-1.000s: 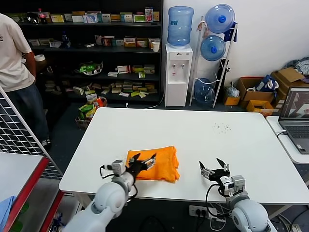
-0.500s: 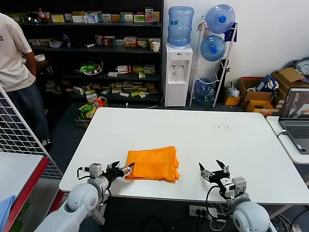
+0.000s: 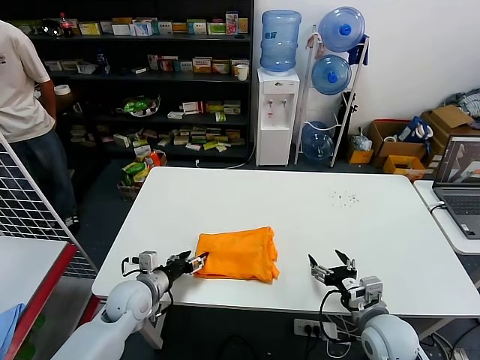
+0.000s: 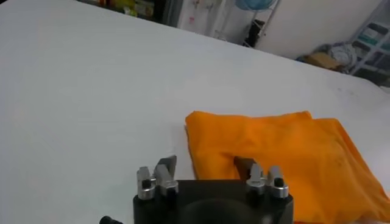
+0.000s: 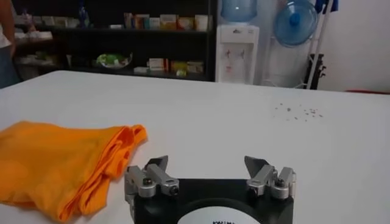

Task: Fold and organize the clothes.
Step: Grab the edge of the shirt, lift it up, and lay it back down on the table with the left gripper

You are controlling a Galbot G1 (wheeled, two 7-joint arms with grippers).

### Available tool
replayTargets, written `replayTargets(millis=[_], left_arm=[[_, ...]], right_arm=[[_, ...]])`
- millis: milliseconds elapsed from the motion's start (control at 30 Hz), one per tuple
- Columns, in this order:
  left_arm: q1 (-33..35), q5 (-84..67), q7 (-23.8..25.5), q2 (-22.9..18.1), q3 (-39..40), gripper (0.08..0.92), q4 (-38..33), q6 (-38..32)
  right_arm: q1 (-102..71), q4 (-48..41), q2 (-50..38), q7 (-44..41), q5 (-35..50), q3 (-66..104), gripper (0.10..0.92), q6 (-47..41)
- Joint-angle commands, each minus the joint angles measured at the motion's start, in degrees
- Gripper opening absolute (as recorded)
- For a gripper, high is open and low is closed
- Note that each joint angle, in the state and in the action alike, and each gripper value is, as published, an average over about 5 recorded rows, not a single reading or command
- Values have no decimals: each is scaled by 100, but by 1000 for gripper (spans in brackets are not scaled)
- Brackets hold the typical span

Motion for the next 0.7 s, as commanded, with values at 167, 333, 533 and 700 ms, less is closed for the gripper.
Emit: replayTargets(millis=[167, 333, 533, 700], left_arm=[[-80, -221, 114, -127, -16, 516, 102, 6], [-52, -298, 154, -174, -11, 369, 85, -10], [-9, -386, 150, -36, -60, 196, -76, -60], [127, -420, 61, 379, -223, 118, -312, -38]], right_arm=[[-19, 21, 5, 4, 13, -8, 823, -2], [-26, 61, 8, 11, 16, -8, 823, -10], [-36, 101, 36, 29, 9, -18, 823, -4], [1, 90, 47, 49, -21, -88, 823, 13]])
